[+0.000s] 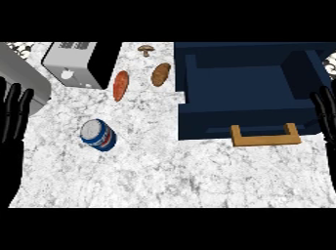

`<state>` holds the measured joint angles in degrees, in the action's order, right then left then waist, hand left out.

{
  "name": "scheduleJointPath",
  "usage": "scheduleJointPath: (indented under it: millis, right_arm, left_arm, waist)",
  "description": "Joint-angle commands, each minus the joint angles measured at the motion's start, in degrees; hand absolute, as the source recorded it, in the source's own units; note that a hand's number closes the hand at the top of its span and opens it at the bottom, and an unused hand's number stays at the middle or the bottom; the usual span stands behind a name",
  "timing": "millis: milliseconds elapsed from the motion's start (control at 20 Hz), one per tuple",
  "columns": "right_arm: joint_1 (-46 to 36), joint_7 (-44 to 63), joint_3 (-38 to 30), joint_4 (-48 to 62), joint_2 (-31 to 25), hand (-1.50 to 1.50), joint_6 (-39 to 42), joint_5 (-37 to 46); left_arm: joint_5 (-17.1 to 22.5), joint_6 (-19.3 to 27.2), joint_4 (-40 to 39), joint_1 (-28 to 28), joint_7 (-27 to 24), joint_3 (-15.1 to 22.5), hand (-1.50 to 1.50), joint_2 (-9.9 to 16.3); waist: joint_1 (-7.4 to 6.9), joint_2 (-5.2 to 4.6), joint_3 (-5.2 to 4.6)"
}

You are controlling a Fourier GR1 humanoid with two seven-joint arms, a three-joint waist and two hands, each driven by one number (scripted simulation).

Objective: Pick up the can, place it into the drawer and close the drawer

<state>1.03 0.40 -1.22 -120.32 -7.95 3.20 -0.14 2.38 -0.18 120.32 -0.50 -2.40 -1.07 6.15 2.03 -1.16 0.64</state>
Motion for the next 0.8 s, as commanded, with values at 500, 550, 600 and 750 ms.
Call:
scheduleJointPath:
  millis: [500,550,600,750]
  right_arm:
    - [6.6,11.3,-5.0,0.4,3.5,-1.50,-6.8,-0.7]
    - [7.9,13.1,-5.2,-2.9,2.7,-1.50,-6.0,-1.6]
    - [9.0,13.2,-5.8,-4.4,3.1,-1.50,-5.8,-2.6]
    - [7.3,9.5,-9.7,1.8,1.4,-1.50,-3.5,-4.8]
  left_arm:
    - [15.3,-16.6,-12.1,2.7,13.9,-3.8,-1.50,13.0]
    - [18.1,-16.6,-12.4,5.7,16.8,-5.8,-1.50,14.1]
    - [15.4,-15.2,-9.1,3.3,17.3,-2.7,-1.50,11.7]
    - [19.6,-18.4,-4.3,-0.7,19.9,-5.6,-1.50,14.1]
  waist:
    - [-1.42,1.22,-0.62]
    - [-1.31,1.26,-0.63]
    - [-1.66,1.28,-0.62]
    - [-2.24,1.26,-0.61]
